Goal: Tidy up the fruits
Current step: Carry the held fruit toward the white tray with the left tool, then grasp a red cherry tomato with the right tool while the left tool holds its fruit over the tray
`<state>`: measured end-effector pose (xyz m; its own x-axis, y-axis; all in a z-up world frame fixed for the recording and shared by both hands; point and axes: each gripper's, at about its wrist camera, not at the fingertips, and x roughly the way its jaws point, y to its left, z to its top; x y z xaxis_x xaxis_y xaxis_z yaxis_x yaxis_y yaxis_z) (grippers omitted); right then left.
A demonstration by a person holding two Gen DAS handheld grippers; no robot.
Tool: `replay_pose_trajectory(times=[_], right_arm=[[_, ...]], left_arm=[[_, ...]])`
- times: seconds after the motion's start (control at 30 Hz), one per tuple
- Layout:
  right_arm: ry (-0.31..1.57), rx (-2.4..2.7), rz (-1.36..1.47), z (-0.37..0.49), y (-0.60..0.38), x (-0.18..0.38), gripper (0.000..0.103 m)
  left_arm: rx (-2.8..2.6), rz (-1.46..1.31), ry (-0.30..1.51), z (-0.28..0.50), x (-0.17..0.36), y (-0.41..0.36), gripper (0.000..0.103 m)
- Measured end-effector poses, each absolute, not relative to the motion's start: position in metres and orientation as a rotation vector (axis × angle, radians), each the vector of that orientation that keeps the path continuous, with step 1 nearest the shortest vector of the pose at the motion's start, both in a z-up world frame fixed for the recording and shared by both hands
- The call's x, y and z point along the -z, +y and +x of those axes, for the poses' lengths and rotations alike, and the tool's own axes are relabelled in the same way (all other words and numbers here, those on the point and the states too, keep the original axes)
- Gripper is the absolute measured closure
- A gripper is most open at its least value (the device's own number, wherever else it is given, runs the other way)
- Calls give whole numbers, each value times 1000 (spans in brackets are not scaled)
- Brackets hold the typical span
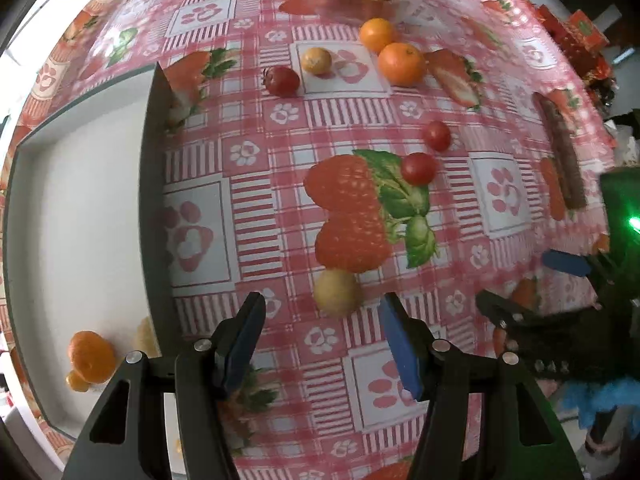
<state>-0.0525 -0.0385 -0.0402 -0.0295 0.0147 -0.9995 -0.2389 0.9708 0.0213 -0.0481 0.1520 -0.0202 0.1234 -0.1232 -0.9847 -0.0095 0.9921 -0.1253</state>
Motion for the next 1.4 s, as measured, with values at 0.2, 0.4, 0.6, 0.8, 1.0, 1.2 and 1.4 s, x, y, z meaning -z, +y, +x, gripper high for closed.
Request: replay_pose_trajectory(times=[0.2, 0.4, 0.6, 0.8, 1.0, 1.2, 1.4], right_arm=[[1584, -205, -177, -53, -39, 40, 0], [1580, -203, -178, -54, -38, 39, 0], [1581, -201, -179, -53, -39, 39, 0], [1654, -192, -184, -44, -35, 42, 0], [1620, -253, -77, -26, -21, 28, 1], [1570, -319, -53, 0, 17, 18, 11], [1548, -333, -73, 20, 55, 15, 35]], left_arm=[[36, -125, 1476, -41, 37, 143, 50], [10, -106, 1499, -50, 38, 143, 60], [14, -72, 1514, -63, 40, 140, 60], [20, -79, 1525, -90, 34, 147, 74], [27, -131, 1517, -99, 26, 161, 74], [40, -153, 1492, -96, 3, 181, 74], [21, -190, 1468, -103, -20, 211, 74]])
